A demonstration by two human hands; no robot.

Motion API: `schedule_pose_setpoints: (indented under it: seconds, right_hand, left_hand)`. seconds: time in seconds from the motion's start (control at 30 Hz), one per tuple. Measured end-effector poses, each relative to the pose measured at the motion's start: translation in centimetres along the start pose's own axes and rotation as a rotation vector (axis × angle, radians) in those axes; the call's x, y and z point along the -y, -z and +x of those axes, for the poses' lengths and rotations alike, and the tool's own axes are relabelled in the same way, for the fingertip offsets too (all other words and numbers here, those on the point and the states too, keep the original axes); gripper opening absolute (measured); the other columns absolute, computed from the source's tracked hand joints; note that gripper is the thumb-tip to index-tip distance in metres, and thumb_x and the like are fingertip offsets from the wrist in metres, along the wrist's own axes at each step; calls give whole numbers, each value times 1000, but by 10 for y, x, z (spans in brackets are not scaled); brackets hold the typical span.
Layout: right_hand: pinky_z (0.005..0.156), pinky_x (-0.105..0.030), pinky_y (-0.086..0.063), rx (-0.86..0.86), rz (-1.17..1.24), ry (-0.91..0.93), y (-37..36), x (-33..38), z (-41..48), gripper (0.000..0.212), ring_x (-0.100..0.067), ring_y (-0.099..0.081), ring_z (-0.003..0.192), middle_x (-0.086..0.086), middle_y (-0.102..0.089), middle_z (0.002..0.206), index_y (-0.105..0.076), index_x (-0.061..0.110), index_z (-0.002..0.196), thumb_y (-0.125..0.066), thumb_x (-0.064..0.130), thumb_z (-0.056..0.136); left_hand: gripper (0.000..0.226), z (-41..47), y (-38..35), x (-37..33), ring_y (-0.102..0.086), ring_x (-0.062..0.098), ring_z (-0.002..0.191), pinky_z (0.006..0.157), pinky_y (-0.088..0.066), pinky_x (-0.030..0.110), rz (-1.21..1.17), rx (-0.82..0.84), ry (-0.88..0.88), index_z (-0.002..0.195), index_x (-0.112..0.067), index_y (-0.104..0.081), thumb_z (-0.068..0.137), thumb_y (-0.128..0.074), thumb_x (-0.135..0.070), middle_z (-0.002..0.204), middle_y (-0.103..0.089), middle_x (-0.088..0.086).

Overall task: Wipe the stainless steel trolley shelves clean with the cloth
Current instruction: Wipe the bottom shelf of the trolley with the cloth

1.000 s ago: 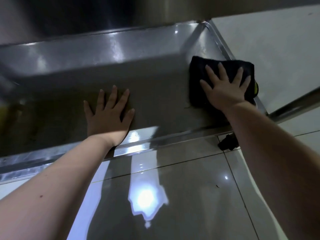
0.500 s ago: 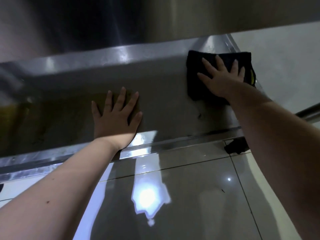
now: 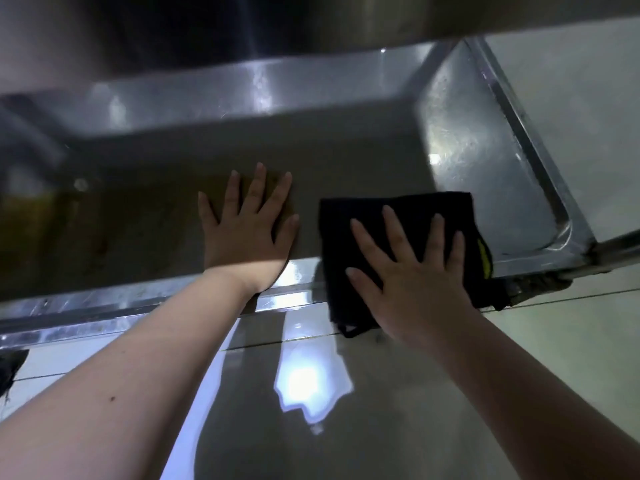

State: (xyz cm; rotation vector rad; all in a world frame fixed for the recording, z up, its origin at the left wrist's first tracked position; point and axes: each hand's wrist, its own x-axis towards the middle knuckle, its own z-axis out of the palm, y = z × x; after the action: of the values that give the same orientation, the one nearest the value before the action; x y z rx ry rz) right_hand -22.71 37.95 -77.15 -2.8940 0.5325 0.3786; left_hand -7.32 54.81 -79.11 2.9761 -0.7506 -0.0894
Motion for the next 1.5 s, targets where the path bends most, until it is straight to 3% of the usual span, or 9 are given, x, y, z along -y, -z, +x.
schedule_pose_setpoints:
  seconds: [0.1, 0.3, 0.47, 0.67, 0.87, 1.0, 1.17, 1.3, 1.5]
  right_hand:
    - [109, -64, 16, -56, -20, 85, 10, 16, 60, 56, -50, 18, 143, 10, 25, 160, 24, 60, 139, 0, 69, 90]
    - [108, -69, 16, 8, 56, -68, 56, 34, 202, 59, -49, 20, 143, 5, 17, 163, 7, 55, 148, -13, 69, 95]
    - [112, -66, 11, -55, 56, -21, 36, 20, 138, 59, -47, 15, 145, 6, 11, 164, 5, 54, 149, -13, 68, 95]
    - [110, -65, 11, -88, -32, 31, -6, 13, 10, 59, -48, 14, 144, 8, 15, 163, 19, 58, 143, 6, 69, 86]
    - [108, -70, 14, -134, 3, -41, 28, 24, 134, 57, -51, 17, 143, 4, 15, 164, 7, 60, 145, -12, 71, 93]
    - [106, -73, 14, -46, 39, -127, 49, 45, 193, 60, -52, 18, 142, 0, 13, 164, 4, 54, 149, -17, 67, 94]
    - [108, -70, 14, -82, 27, -16, 31, 31, 131, 59, -50, 17, 143, 4, 12, 164, 6, 57, 148, -13, 69, 93]
    - [106, -70, 13, -115, -51, 59, -6, 32, 36, 61, -51, 16, 142, 5, 14, 163, 16, 57, 144, 2, 70, 86]
    - [111, -64, 12, -124, -60, 121, -1, -15, 35, 59, -43, 17, 145, 16, 18, 161, 22, 66, 136, 1, 76, 82]
  left_hand:
    - [58, 0, -1, 1, 6, 27, 151, 115, 6, 64, 4, 5, -7, 152, -50, 2, 97, -15, -59, 165, 6, -10]
    - [59, 0, 2, 2, 6, 25, 151, 116, 6, 62, -20, 11, 2, 154, -47, -1, 99, -20, -57, 165, 5, -10]
    - [58, 2, 3, 1, 6, 23, 151, 115, 6, 62, -21, 10, 11, 153, -47, 0, 99, -20, -54, 164, 6, -12]
    - [59, 1, 0, -1, 4, 27, 151, 114, 6, 64, 7, -12, 2, 153, -46, 0, 97, -16, -54, 164, 4, -11]
    - [58, 1, -1, 0, 5, 27, 151, 114, 7, 63, 6, -1, 1, 154, -44, -2, 99, -19, -53, 165, 4, -10]
    - [59, -1, 2, 0, 6, 25, 151, 115, 7, 63, -4, 6, 5, 155, -41, -2, 100, -19, -53, 165, 5, -9]
    - [60, 1, 2, 0, 6, 24, 151, 114, 6, 64, -14, 1, 8, 156, -38, -1, 101, -21, -49, 165, 5, -9]
    - [60, 3, 0, -1, 6, 25, 151, 115, 4, 65, 3, 4, 18, 156, -35, 1, 101, -20, -47, 165, 5, -9]
    - [60, -1, 4, -1, 6, 25, 151, 115, 5, 64, -13, 26, 6, 156, -38, -1, 101, -22, -52, 165, 6, -10]
